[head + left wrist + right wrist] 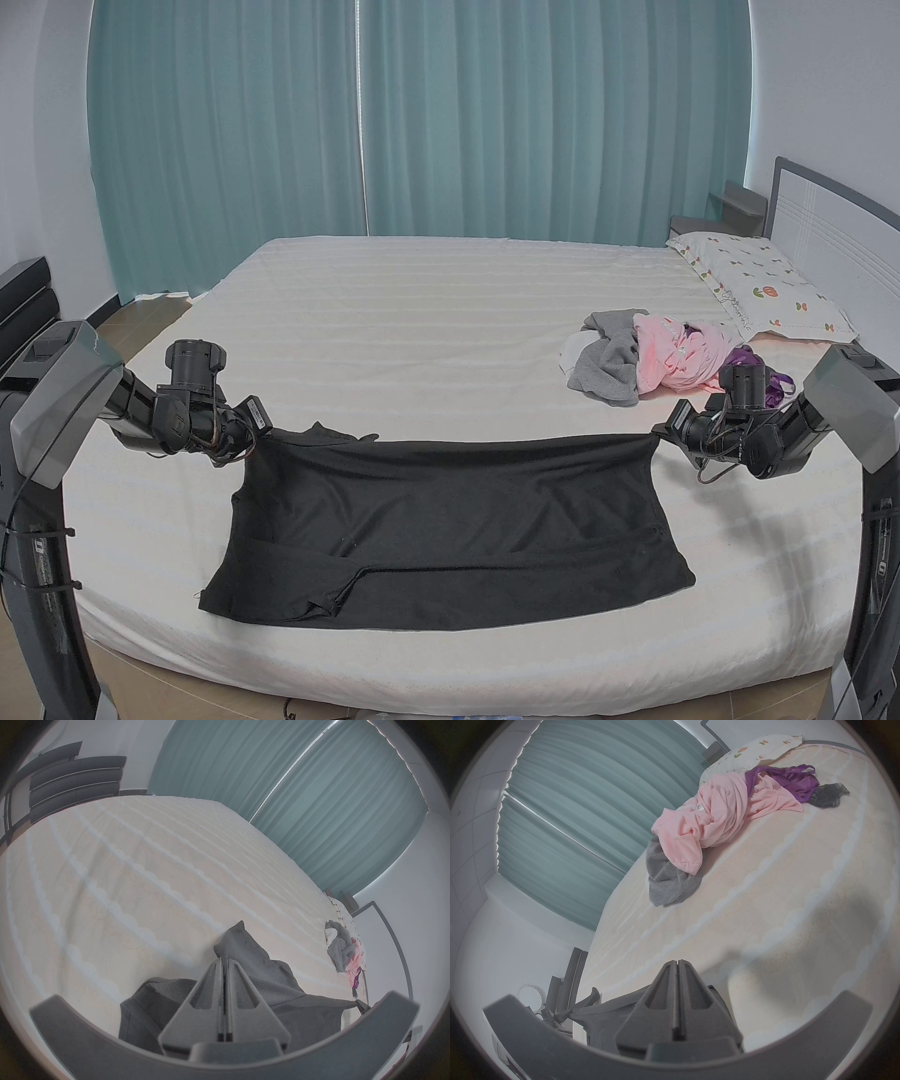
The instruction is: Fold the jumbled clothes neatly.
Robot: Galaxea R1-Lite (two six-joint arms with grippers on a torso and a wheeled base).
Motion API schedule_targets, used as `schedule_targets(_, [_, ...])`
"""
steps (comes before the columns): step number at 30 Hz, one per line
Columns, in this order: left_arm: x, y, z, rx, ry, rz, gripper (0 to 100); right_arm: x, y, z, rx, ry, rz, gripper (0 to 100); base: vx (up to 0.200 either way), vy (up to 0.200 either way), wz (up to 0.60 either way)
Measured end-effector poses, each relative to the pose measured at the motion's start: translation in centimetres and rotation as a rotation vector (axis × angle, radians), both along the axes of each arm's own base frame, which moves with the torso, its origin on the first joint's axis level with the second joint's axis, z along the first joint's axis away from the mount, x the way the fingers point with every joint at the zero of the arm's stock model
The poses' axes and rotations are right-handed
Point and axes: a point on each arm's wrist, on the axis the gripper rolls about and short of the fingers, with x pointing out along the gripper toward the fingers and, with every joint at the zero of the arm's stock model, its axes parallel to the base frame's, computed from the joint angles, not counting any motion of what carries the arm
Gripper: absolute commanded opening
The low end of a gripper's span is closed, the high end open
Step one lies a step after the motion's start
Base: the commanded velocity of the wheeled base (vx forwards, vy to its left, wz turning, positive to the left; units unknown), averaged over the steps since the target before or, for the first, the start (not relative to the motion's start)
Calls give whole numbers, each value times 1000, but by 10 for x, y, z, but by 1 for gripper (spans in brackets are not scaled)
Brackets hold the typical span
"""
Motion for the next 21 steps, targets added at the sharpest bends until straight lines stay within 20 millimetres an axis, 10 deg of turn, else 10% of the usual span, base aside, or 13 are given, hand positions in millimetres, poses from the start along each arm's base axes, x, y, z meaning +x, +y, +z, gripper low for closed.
schedule_targets(21, [-55,1,11,2,79,-9,0,-58,-2,7,16,50,68,0,0,0,0])
